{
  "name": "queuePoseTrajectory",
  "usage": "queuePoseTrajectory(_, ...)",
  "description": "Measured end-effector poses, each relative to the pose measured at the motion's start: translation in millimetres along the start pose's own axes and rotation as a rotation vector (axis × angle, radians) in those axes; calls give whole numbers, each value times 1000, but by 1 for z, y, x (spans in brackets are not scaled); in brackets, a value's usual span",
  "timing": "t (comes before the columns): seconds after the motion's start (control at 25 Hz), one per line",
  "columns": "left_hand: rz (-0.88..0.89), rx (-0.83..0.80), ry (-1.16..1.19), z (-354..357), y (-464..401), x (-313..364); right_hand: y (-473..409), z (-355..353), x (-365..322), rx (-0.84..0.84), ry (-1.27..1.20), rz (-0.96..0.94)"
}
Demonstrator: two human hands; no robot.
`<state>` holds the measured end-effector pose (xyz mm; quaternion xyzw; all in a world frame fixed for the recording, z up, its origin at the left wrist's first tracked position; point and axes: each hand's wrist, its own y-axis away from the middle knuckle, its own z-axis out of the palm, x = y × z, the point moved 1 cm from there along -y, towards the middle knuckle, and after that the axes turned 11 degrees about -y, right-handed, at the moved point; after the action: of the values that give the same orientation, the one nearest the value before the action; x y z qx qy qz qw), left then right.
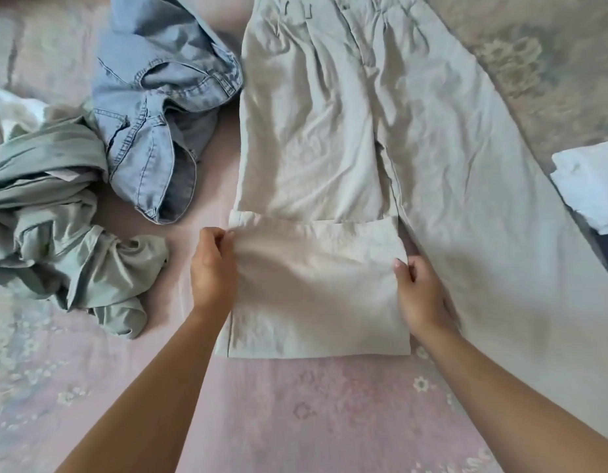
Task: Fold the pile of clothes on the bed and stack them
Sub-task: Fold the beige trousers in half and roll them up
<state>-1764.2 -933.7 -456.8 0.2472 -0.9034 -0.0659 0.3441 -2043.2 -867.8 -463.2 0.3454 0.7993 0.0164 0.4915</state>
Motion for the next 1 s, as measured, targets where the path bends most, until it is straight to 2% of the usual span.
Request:
queuePoseTrajectory(0.12,32,-39,-61,11,-20,-2,-5,7,0,51,-14,43)
queuePoseTrajectory(0.28,31,-71,-146,28,-19,-16,-2,10,7,52,129,126)
queuePoseTrajectory(0.36,69,-44,-134,24,-13,-18,3,11,6,95,105,126)
queuePoseTrajectory(0.4,119,18,-134,22,-11,-17,5,9,6,129,175,60)
queuePoseTrajectory(0.48,365,154,-308,25,-5,-11,0,11,6,126,493,-259)
queuePoseTrajectory(0.56,704,61,-654,43,6,-7,-13,21,0,-101,775,-569)
queuePoseTrajectory(0.64,907,-102,-877,64,11,-11,-24,32,-10,-348,889,-519)
queuePoseTrajectory(0.72,881,-145,-931,73,10,-26,-36,37,-10,-523,1008,-317)
queuePoseTrajectory(0.8,824,-140,-959,77,8,-39,-41,39,-10,-549,1094,-247)
queuePoseTrajectory(0.84,792,-164,-981,77,8,-41,-39,40,-9,-514,1106,-258)
queuePoseTrajectory(0.96,734,-208,-1042,76,8,-28,-9,43,16,-260,1039,-518)
queuePoseTrajectory(1.0,717,-218,-1046,75,11,-25,10,42,31,-288,997,-530)
